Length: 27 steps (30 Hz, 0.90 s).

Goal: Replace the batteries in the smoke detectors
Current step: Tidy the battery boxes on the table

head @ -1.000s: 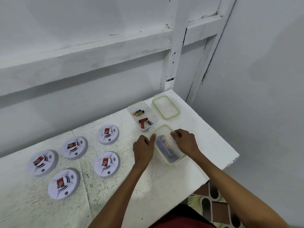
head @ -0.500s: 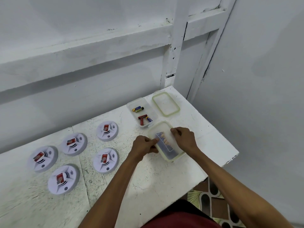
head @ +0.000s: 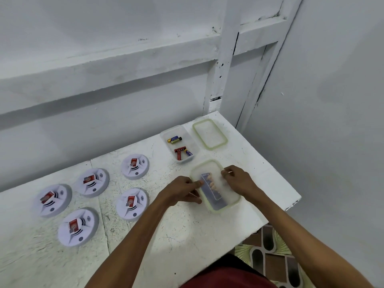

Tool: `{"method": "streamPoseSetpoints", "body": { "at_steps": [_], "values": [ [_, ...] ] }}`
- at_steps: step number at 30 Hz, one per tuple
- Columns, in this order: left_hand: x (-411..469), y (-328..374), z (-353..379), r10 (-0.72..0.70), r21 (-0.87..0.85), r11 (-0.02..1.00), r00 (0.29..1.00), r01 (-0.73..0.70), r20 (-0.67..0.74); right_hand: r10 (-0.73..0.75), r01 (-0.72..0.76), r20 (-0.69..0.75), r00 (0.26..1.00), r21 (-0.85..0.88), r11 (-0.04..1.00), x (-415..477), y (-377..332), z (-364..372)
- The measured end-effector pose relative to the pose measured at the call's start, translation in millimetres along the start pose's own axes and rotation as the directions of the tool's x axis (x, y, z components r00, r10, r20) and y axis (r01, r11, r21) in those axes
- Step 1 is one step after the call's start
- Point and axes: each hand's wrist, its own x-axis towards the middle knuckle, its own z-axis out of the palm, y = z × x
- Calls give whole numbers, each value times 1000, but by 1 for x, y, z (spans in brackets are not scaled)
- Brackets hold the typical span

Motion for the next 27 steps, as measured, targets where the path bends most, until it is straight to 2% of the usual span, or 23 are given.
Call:
{"method": "streamPoseSetpoints", "body": {
  "at_steps": [5,8,10,18,22,27],
  "values": [
    [-2,-1,3,35,-28,999,997,-37,-75,68,-75,62,996,122,990,7,4,-11],
    [-5,-3,4,35,1,999,999,-35,-23,70,-82,92,993,129,988,6,6,-16],
    [-7,-6,6,41,-1,999,999,-41,1,64,-76,94,993,133,988,5,9,-17],
    [-4,-9,5,93,9,996,992,-93,-88,43,-57,54,998,301,952,1,22,-8],
    [-3,-7,5,88,48,996,981,-81,-171,24,-32,32,999,280,960,-2,22,-4],
    [-4,-8,12,126,162,983,956,-85,-265,12,0,-81,997,150,989,-6,11,-9]
  ]
}}
